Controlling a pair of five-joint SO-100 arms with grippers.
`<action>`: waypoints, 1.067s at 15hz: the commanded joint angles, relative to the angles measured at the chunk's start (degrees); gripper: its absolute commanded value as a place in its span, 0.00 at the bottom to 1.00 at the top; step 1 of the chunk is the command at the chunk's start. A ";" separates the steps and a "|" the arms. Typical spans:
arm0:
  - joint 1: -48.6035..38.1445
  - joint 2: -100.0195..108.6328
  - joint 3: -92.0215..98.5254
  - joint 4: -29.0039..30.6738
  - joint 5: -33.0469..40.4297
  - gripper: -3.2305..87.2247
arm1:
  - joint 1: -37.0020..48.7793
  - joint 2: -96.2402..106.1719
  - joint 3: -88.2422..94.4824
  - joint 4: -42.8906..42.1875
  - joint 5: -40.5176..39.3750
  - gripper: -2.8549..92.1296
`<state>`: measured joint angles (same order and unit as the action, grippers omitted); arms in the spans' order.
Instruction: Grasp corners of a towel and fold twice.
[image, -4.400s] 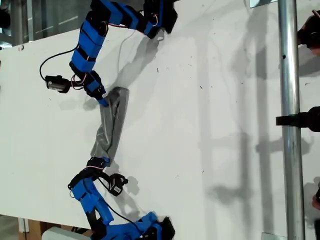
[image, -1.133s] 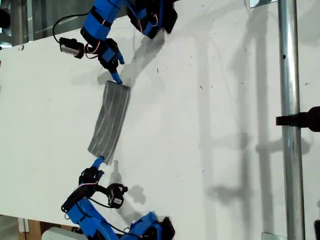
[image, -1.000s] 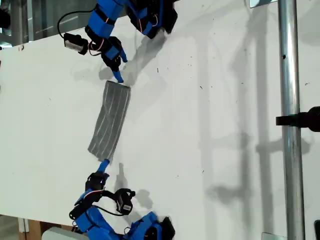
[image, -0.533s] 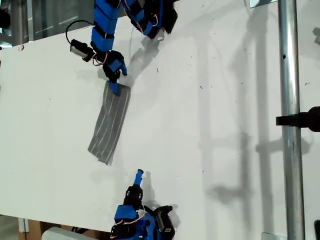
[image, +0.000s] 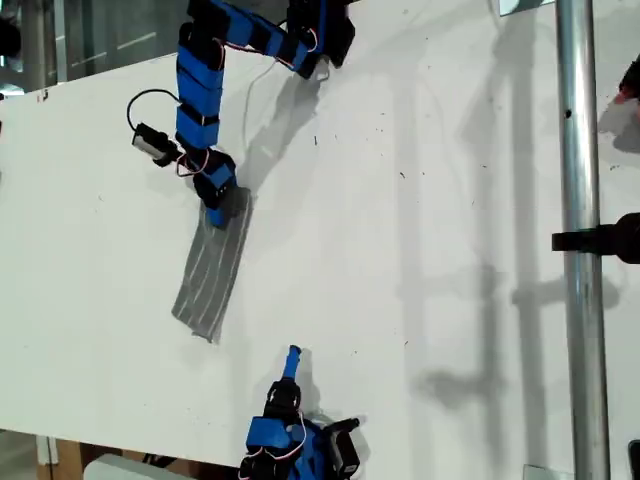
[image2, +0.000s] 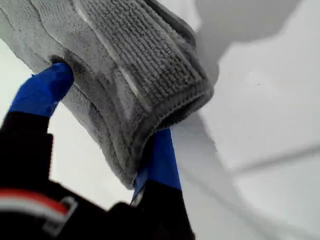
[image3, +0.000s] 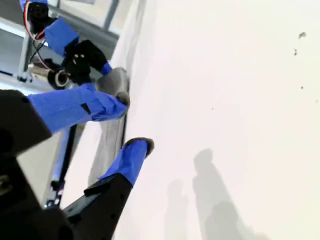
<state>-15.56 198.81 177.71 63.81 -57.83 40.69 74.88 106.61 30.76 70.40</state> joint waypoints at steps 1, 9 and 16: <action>0.00 0.44 0.35 0.70 0.00 0.17 | 1.76 1.93 -1.76 3.78 -3.34 0.07; 0.70 0.44 0.97 0.70 0.18 0.17 | -10.90 64.25 31.38 47.99 0.18 0.03; 0.62 0.44 0.97 0.88 0.00 0.17 | -11.78 32.96 11.43 4.92 -5.62 0.03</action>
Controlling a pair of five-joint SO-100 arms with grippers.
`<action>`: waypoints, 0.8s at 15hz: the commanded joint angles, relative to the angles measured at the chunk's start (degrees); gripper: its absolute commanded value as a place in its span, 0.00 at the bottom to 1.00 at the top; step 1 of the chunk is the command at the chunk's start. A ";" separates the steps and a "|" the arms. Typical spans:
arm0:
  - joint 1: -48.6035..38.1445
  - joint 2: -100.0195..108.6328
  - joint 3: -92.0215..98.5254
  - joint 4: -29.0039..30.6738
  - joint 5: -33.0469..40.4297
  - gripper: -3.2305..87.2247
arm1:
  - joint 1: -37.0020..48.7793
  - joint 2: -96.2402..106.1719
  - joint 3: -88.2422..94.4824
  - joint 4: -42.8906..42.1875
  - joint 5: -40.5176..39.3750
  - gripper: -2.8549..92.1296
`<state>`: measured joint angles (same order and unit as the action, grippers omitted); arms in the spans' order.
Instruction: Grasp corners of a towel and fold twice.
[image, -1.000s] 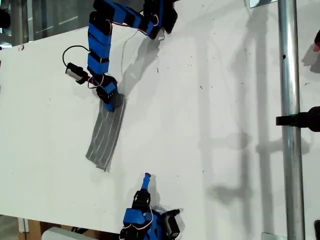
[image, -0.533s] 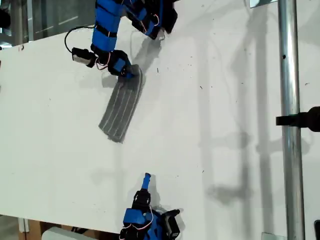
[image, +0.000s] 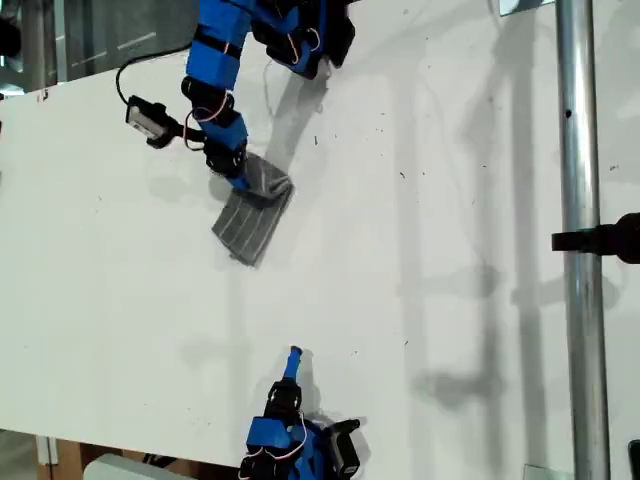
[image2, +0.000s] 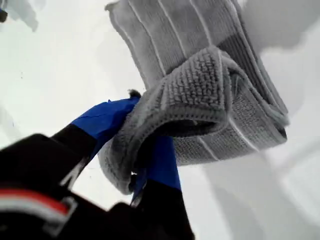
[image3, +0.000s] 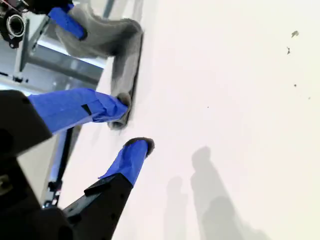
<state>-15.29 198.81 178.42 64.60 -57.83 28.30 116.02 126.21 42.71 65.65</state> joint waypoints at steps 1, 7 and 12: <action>0.26 0.44 0.26 0.09 -0.18 0.17 | 0.26 -14.85 -13.45 -10.20 -1.67 0.03; 0.18 0.44 0.35 0.35 -0.70 0.17 | 2.72 -29.79 -30.76 -23.03 -2.64 0.25; 0.09 0.44 0.35 0.44 -0.70 0.16 | 5.36 -33.22 -41.31 -29.18 -2.02 0.21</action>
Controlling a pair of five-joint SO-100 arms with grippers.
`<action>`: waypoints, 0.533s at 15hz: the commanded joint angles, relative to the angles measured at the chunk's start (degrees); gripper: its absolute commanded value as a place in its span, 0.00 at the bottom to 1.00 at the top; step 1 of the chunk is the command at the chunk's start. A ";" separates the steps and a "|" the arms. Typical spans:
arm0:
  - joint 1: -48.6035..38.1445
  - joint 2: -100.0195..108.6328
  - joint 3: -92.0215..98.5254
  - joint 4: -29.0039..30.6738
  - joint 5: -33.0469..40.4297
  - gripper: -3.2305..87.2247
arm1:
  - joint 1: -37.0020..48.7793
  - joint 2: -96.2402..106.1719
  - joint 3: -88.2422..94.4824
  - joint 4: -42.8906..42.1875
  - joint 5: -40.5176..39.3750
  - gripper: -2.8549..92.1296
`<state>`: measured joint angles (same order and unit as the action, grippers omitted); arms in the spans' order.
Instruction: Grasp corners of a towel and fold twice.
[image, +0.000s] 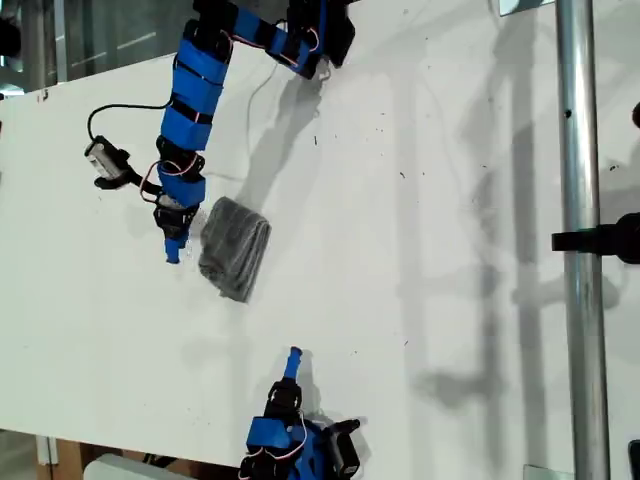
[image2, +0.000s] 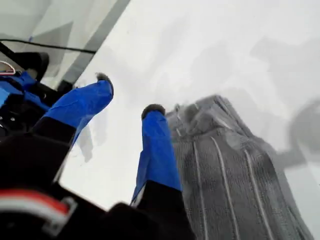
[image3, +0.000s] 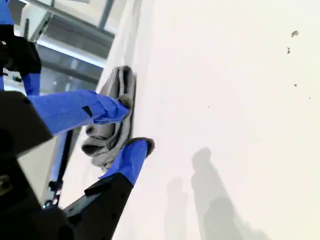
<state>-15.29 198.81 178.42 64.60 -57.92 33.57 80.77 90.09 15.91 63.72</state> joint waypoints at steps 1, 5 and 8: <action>0.00 0.44 0.35 0.35 -0.62 0.16 | 0.09 4.31 -5.71 -4.04 -0.09 0.21; 0.00 0.44 0.35 1.14 -2.81 0.16 | -0.88 28.39 9.23 11.69 -5.98 0.03; 1.23 0.44 0.35 2.99 -10.63 0.15 | -4.66 51.50 40.43 21.97 -5.36 0.03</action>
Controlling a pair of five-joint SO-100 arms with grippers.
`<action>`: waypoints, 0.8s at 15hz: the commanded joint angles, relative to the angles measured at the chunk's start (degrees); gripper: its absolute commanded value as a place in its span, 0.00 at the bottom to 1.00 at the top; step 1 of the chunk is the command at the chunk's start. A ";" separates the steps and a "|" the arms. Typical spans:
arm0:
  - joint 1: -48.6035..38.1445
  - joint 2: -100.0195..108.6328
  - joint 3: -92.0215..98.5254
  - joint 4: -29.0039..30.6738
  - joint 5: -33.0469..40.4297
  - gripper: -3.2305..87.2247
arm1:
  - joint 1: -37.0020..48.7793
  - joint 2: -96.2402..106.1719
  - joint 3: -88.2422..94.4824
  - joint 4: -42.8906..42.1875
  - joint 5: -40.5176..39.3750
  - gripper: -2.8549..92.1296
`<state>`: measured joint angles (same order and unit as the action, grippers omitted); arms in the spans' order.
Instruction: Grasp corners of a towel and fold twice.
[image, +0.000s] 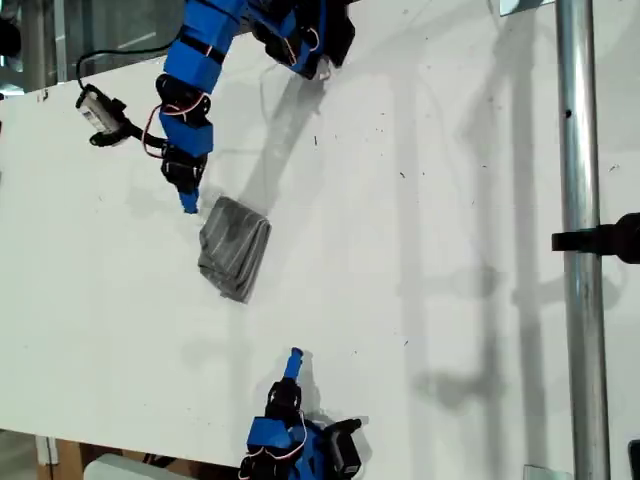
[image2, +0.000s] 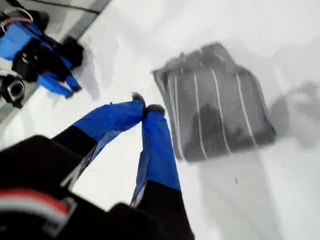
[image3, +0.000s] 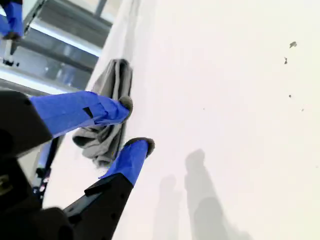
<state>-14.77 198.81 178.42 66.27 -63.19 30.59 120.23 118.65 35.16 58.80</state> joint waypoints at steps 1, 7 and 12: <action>0.88 0.44 0.35 2.72 -13.10 0.15 | -3.16 19.78 21.62 5.27 2.37 0.03; 8.26 0.44 0.35 7.56 -16.08 0.15 | -9.32 30.06 44.56 19.51 28.39 0.03; 8.53 0.44 0.35 7.47 9.23 0.13 | -25.84 67.76 43.95 49.31 24.70 0.12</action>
<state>-6.33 198.90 178.42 73.65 -56.87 9.14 177.19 165.85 79.37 91.23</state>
